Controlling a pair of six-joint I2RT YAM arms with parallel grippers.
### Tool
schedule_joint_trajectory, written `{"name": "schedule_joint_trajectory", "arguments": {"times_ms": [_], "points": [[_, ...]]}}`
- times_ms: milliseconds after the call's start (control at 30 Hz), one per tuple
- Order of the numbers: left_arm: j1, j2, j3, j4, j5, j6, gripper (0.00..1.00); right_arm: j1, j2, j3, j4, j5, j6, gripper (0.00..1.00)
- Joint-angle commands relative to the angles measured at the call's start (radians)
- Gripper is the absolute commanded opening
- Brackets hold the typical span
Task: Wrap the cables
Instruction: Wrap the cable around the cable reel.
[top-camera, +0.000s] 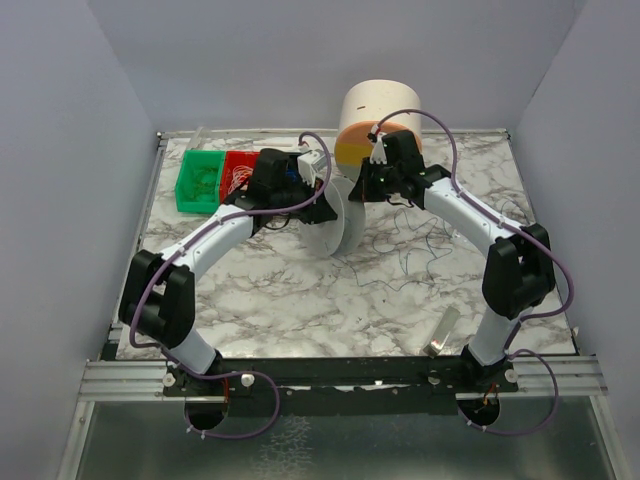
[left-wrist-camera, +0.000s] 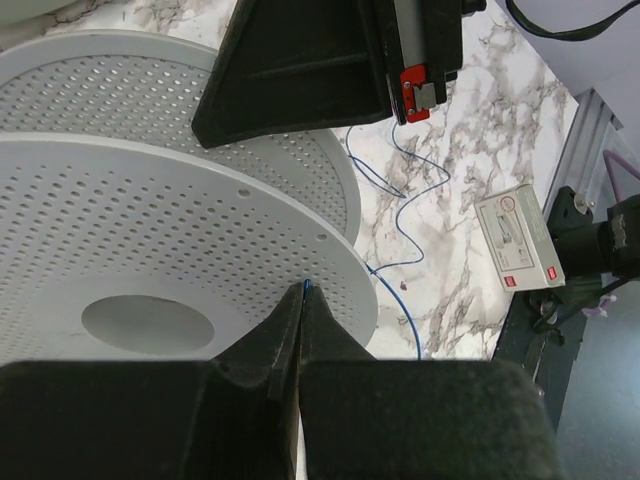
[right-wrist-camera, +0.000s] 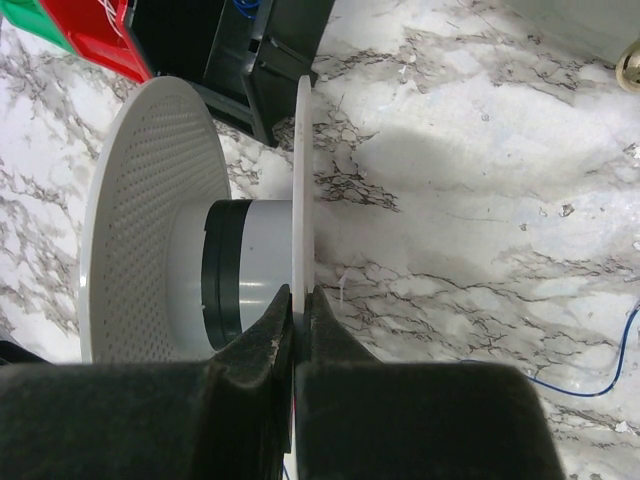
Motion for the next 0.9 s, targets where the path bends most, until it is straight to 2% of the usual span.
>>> {"name": "schedule_joint_trajectory", "arguments": {"times_ms": [0,533,600,633,733,867], "points": [[-0.006,-0.076,-0.022,-0.001,-0.093,0.033,0.0,-0.002,-0.058,-0.001,0.038,-0.011,-0.002,0.0],[-0.005,-0.129,-0.045,-0.023,-0.128,0.06,0.0,-0.015,-0.055,0.001,0.035,0.003,-0.007,0.0],[-0.005,-0.114,-0.034,-0.041,-0.115,0.07,0.25,-0.014,-0.053,0.002,0.036,0.001,-0.007,0.0],[-0.006,-0.108,-0.031,-0.044,-0.108,0.069,0.3,-0.015,-0.052,0.002,0.036,0.0,-0.006,0.0],[-0.011,-0.093,-0.025,-0.045,-0.093,0.069,0.4,-0.015,-0.052,0.002,0.037,-0.002,-0.006,0.0],[-0.028,-0.072,-0.01,-0.05,-0.093,0.077,0.41,-0.014,-0.049,0.003,0.037,-0.008,-0.007,0.0]]}}
